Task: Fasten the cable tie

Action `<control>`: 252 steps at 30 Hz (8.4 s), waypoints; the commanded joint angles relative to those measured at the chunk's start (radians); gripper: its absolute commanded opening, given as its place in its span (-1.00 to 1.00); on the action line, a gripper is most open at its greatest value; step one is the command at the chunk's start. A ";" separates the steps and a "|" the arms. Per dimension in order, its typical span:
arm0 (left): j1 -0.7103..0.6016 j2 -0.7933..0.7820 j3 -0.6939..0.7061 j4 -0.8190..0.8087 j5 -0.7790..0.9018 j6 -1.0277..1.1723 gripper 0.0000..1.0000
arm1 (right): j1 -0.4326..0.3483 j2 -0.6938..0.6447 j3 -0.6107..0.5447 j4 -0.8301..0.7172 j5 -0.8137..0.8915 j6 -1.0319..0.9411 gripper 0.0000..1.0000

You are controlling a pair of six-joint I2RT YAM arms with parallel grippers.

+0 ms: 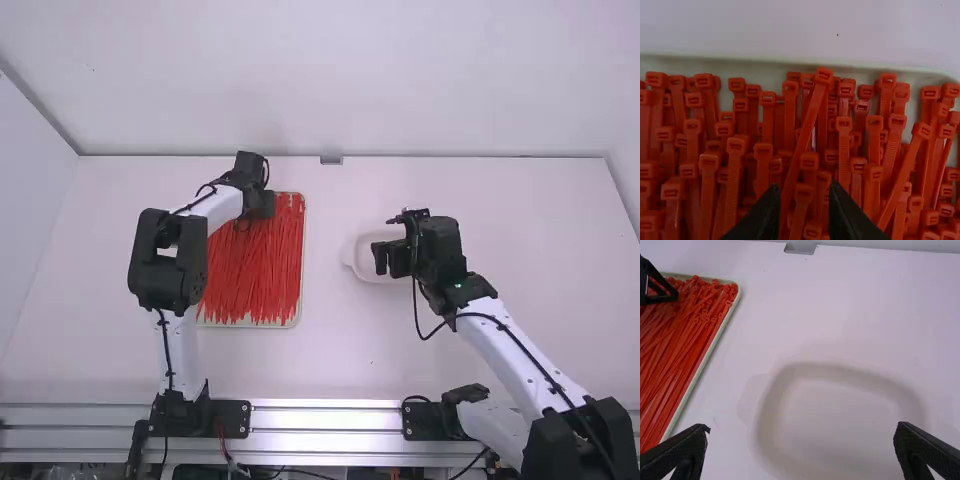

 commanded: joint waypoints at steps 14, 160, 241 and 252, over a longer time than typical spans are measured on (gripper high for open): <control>0.009 0.009 -0.002 -0.019 -0.004 0.020 -0.58 | -0.003 0.005 0.038 0.003 -0.021 0.001 0.99; -0.088 -0.991 -0.613 0.586 0.411 -0.160 -0.96 | 0.137 0.005 0.038 0.483 -0.365 0.240 0.99; 0.003 -0.940 -0.495 0.892 1.031 -0.146 0.98 | -0.103 0.006 0.038 0.837 -0.916 0.238 -1.00; -0.007 -0.795 -0.296 0.930 1.326 -0.197 0.98 | -0.066 0.006 0.038 1.046 -0.933 0.293 -1.00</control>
